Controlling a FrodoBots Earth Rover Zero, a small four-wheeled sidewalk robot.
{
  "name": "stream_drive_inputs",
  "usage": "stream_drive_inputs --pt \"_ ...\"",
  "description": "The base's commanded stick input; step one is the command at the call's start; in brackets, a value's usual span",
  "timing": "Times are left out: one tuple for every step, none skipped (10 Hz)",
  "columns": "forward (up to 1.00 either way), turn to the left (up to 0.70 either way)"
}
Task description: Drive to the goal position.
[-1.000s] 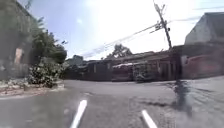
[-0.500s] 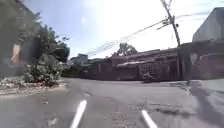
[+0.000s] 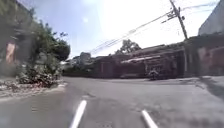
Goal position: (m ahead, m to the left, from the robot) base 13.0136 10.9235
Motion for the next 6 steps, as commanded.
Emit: stream_drive_inputs --pt "1.0 0.0" --pt "1.0 0.0" --pt "1.0 0.0" --pt "1.0 0.0" --pt "1.0 0.0" --pt "1.0 0.0"
